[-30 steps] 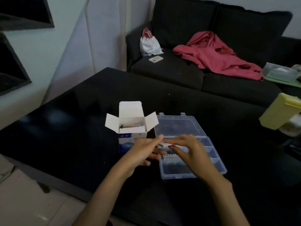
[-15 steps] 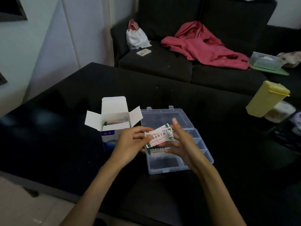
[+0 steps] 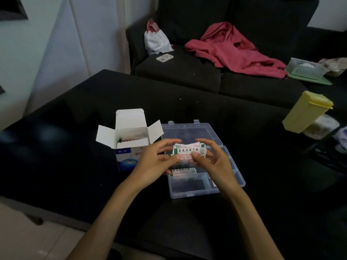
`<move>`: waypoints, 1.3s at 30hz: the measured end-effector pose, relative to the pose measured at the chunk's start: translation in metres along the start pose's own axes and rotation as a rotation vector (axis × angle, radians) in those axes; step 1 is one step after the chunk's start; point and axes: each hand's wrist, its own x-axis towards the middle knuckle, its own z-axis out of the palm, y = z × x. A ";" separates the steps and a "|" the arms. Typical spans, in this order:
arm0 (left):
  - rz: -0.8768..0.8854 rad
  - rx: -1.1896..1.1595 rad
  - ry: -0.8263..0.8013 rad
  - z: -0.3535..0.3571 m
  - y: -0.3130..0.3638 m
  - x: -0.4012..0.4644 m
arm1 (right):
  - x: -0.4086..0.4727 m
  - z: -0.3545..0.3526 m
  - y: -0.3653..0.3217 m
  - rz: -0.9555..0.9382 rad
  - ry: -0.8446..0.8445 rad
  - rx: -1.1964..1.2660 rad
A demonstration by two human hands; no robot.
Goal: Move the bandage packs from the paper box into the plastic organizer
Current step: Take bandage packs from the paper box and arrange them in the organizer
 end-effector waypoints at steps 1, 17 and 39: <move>0.005 0.003 0.006 0.000 0.000 0.001 | 0.001 -0.001 0.002 0.008 -0.003 0.000; 0.078 0.912 0.017 0.006 -0.024 0.000 | 0.003 0.000 0.025 0.069 -0.019 -0.817; 0.148 1.076 -0.076 0.012 -0.019 -0.004 | 0.013 0.005 0.024 0.327 0.159 -1.078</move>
